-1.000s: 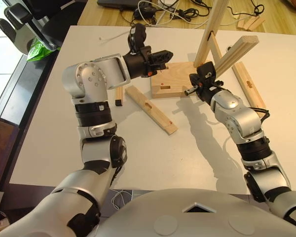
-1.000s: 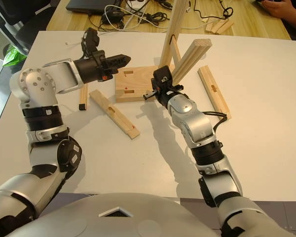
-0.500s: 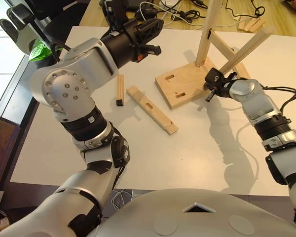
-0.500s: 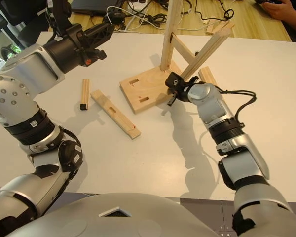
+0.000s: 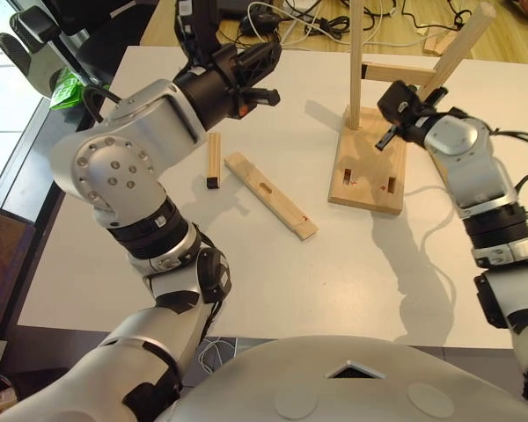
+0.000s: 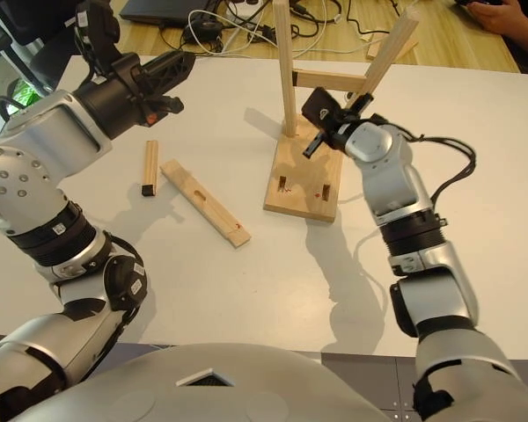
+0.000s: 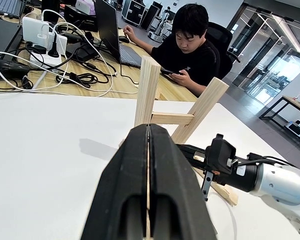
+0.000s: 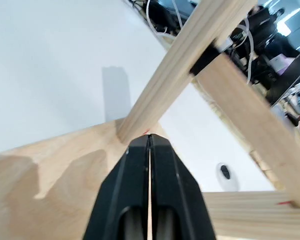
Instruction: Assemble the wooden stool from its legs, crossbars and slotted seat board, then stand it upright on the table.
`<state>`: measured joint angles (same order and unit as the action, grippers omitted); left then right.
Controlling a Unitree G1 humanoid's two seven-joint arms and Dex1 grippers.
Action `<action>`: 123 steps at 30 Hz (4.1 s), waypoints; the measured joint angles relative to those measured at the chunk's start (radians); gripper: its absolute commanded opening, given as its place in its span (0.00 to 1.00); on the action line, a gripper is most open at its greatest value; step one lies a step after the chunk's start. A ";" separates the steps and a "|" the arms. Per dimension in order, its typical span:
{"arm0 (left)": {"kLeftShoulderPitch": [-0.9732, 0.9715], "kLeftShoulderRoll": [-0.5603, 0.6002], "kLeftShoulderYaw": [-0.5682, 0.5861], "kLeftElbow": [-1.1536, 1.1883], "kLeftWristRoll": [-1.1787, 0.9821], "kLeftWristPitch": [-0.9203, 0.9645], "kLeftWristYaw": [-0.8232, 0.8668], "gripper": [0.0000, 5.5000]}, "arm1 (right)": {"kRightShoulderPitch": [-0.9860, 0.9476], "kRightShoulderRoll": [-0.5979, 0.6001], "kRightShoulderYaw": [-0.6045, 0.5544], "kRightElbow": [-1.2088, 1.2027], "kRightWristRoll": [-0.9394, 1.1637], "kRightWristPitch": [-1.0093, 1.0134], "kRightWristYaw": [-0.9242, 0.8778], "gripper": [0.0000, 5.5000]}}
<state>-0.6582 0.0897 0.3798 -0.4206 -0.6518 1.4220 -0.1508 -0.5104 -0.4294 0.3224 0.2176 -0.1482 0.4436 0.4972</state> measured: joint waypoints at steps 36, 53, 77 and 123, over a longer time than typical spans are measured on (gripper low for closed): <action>0.184 0.210 -0.040 -0.033 0.193 -0.138 0.108 0.03 | 0.269 -0.061 -0.441 -0.473 0.319 0.233 0.057 0.39; 0.412 0.176 -0.156 0.009 0.353 -0.228 0.179 0.44 | 0.308 -0.041 -0.514 -0.576 0.372 0.327 -0.078 0.54; 0.460 0.104 -0.221 0.289 0.443 -0.356 0.138 0.45 | 0.294 -0.039 -0.512 -0.593 0.417 0.347 -0.134 0.54; 0.009 0.311 -0.379 0.107 0.486 -0.826 -0.178 0.24 | -0.005 0.077 -0.661 -0.548 0.911 0.591 -0.213 0.54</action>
<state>-0.6491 0.4011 0.0007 -0.3134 -0.1658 0.5960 -0.3288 -0.5157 -0.3526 -0.3385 -0.3304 0.7624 1.0343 0.2838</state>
